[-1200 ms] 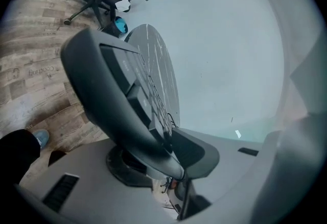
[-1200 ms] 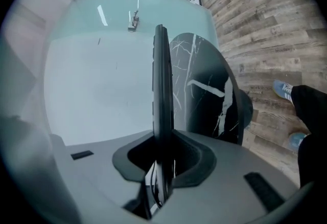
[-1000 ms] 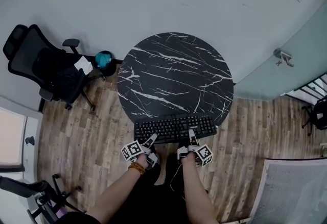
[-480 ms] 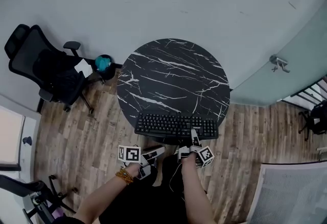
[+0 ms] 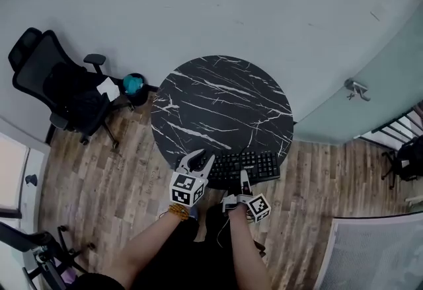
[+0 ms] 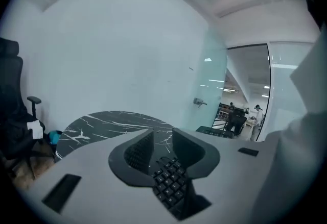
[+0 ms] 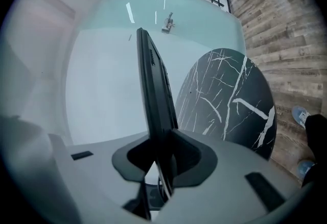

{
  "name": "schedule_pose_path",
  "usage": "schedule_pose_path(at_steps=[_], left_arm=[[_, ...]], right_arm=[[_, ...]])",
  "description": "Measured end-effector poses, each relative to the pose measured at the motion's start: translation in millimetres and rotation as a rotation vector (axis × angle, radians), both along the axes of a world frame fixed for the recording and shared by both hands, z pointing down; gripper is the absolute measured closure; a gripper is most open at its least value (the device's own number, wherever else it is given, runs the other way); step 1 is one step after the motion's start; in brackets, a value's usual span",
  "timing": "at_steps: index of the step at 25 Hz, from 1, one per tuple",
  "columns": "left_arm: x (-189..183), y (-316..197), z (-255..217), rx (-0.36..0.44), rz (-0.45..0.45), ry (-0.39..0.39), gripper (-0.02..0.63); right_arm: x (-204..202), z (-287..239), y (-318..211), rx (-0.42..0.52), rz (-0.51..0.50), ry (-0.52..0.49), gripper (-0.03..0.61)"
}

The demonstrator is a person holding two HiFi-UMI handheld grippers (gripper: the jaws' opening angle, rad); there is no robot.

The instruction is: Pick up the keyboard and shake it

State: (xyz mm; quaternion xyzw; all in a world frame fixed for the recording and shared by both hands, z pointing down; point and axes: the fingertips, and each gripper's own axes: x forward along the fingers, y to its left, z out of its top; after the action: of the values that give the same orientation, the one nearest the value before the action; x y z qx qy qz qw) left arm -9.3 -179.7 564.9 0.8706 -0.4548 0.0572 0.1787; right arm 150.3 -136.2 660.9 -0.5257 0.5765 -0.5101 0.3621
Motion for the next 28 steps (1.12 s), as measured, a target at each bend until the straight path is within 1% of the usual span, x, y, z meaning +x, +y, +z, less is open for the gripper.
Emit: schedule_pose_path(at_steps=[4, 7, 13, 18, 20, 22, 28], left_arm=[[12, 8, 5, 0.044, -0.001, -0.082, 0.500], [18, 15, 11, 0.048, 0.018, -0.120, 0.503], [24, 18, 15, 0.020, 0.057, -0.105, 0.503], [29, 17, 3, 0.051, 0.063, -0.097, 0.503], [29, 15, -5, 0.075, 0.062, -0.095, 0.503], [27, 14, -13, 0.098, 0.059, -0.096, 0.505], [24, 15, -40, 0.149, 0.059, -0.069, 0.505]], right_arm=[[-1, -10, 4, 0.009, 0.031, -0.014, 0.492], [-2, -22, 3, 0.040, 0.014, 0.016, 0.492], [-5, -44, -6, 0.090, -0.046, 0.100, 0.491], [7, -64, -10, 0.118, -0.060, 0.161, 0.495], [14, -78, -14, 0.145, -0.070, 0.219, 0.495], [20, -93, -18, 0.168, -0.087, 0.303, 0.499], [26, -119, -26, 0.180, -0.160, 0.635, 0.500]])
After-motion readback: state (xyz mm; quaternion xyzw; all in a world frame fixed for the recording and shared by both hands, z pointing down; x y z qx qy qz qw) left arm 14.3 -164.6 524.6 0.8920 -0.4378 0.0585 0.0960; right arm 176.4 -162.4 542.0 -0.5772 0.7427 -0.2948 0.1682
